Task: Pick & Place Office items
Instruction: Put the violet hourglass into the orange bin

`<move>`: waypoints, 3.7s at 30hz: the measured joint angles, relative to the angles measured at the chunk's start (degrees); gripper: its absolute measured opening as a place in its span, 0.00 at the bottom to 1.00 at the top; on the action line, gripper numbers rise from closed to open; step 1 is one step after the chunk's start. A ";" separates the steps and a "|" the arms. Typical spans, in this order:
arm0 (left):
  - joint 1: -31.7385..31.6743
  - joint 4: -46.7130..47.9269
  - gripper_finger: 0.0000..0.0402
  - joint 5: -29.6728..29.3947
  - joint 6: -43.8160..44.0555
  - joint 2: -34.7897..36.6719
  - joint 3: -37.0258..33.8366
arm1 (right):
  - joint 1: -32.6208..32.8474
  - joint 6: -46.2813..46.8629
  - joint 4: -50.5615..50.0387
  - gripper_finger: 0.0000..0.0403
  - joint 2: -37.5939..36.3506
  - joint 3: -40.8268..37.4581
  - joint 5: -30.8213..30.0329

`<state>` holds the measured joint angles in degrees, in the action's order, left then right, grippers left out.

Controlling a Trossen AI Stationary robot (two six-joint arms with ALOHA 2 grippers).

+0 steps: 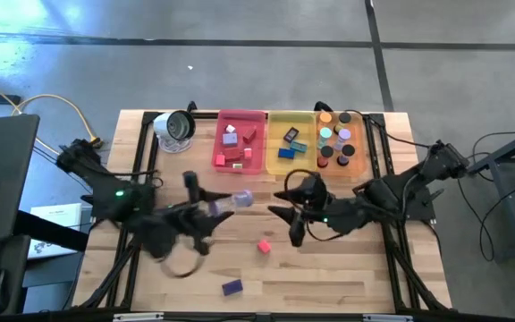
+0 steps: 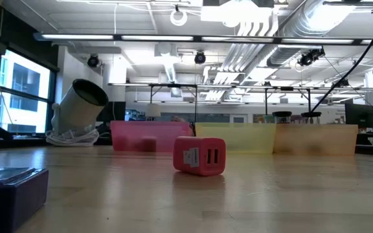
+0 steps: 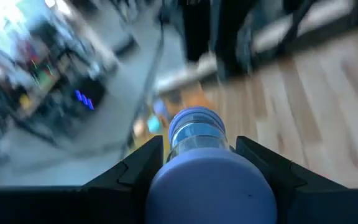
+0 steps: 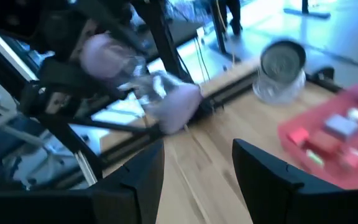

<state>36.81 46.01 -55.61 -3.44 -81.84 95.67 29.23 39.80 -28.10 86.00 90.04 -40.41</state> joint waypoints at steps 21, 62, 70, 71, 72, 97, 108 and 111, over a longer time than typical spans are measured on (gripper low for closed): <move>6.50 -9.73 0.44 -2.02 -12.41 5.09 -0.01 | -5.04 -7.86 17.68 0.48 0.13 -0.02 5.44; 6.88 -40.04 0.44 1.74 -40.27 5.33 -0.04 | -8.79 -10.24 37.95 0.73 1.66 -0.04 21.08; 5.23 -40.26 0.44 1.94 -39.12 5.36 -0.03 | -8.62 -14.57 39.96 0.73 1.68 -0.04 21.08; 5.23 -40.20 0.44 1.94 -39.06 5.36 -0.03 | -8.59 -15.31 40.16 0.73 1.68 -0.04 21.07; 5.21 -40.21 0.44 1.95 -38.97 5.36 -0.03 | -8.59 -15.90 40.36 0.73 1.68 -0.04 21.06; 5.16 -39.99 0.44 1.59 -37.11 5.31 -0.06 | -8.65 -14.31 37.84 0.73 1.70 -0.02 31.38; 5.18 -39.68 0.44 1.66 -36.83 5.31 -0.06 | -8.72 -14.05 37.33 0.73 1.70 -0.04 24.67; 5.18 -39.53 0.44 1.74 -36.81 5.31 -0.06 | -8.72 -14.04 37.30 0.73 1.70 -0.04 23.40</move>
<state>41.99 6.47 -53.87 -40.26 -76.53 95.61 20.51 25.76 9.20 87.70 90.00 -17.01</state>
